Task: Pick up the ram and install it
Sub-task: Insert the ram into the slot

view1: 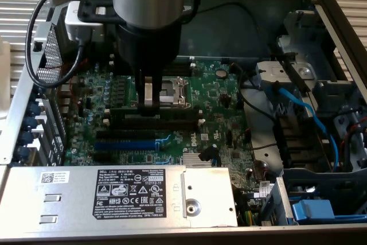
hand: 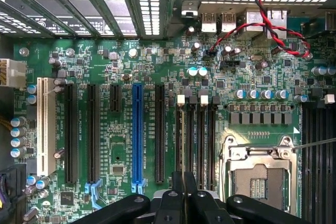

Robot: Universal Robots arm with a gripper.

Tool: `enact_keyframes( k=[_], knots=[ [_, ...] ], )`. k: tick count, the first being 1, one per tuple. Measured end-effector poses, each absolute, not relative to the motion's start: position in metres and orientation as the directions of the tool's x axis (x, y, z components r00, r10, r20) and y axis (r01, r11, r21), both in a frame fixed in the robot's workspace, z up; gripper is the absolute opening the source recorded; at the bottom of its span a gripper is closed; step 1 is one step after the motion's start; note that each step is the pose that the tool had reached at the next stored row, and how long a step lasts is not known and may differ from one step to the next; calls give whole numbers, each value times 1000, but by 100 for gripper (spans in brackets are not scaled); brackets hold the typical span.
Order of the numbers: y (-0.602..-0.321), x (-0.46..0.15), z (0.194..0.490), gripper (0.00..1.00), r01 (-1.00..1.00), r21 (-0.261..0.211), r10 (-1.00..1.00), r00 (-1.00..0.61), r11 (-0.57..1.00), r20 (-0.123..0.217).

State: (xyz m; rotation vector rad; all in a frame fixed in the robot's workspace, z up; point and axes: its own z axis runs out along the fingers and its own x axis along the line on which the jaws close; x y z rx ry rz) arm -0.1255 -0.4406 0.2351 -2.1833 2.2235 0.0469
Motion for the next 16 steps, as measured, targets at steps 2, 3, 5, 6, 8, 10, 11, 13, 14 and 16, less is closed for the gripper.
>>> enact_keyframes(
  k=[2,3,5,6,8,10,11,13,14,16],
  knots=[
    [-441,-126,235,12,-1000,4,-999,-18,18,-39],
    [-441,-126,235,12,-1000,4,-999,-18,18,-39],
    [-441,-126,234,12,-1000,4,-999,-18,18,-39],
    [-441,-126,234,12,-1000,4,-999,-18,18,-39],
    [-441,-126,234,12,-1000,4,-999,-18,18,-39],
    [-441,-126,233,12,-1000,4,-999,-18,18,-39],
    [-441,-126,233,12,-1000,4,-999,-18,18,-39],
    [-441,-126,233,12,-1000,4,-999,-18,18,-39],
    [-441,-126,233,12,-1000,4,-999,-18,18,-39],
    [-441,-126,233,12,-1000,4,-999,-18,18,-39]
  ],
)
